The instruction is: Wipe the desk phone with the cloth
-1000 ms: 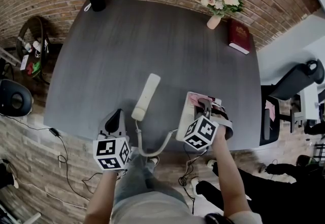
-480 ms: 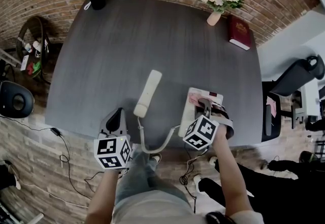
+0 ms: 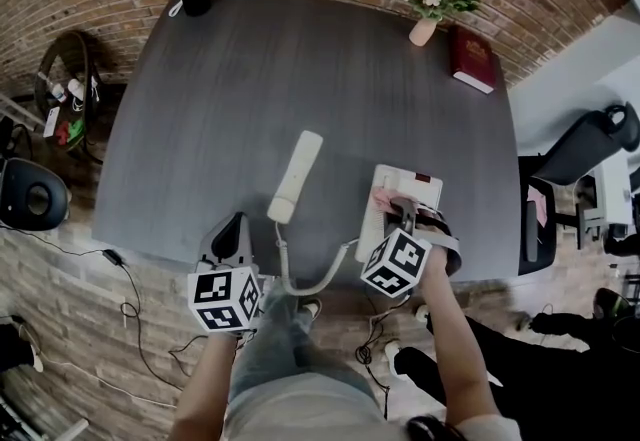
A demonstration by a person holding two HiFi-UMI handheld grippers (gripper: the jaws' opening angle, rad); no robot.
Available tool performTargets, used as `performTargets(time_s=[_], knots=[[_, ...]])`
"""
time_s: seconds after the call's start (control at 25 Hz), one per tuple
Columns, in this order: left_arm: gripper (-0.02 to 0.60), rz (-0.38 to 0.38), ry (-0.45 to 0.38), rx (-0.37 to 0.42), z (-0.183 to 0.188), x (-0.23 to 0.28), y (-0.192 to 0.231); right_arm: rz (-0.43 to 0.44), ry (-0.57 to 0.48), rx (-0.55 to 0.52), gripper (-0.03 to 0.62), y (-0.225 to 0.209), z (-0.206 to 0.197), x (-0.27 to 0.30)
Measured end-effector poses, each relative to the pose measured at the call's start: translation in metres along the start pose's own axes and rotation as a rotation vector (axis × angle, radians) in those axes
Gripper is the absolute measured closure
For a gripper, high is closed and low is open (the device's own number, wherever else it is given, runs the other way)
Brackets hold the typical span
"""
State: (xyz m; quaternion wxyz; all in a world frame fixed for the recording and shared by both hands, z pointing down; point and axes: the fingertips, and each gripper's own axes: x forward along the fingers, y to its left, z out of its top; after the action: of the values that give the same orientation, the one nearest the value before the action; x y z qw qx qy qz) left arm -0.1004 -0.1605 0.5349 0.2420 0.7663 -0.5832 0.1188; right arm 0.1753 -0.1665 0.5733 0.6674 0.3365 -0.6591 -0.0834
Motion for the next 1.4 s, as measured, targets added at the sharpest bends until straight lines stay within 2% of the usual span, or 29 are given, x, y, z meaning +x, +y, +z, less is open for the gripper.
performTargets(time_s=[1.4], knots=[[0.577, -0.015, 0.007, 0.010, -0.029, -0.037, -0.015, 0.126, -0.008, -0.028, 0.571, 0.093, -0.014, -0.032]])
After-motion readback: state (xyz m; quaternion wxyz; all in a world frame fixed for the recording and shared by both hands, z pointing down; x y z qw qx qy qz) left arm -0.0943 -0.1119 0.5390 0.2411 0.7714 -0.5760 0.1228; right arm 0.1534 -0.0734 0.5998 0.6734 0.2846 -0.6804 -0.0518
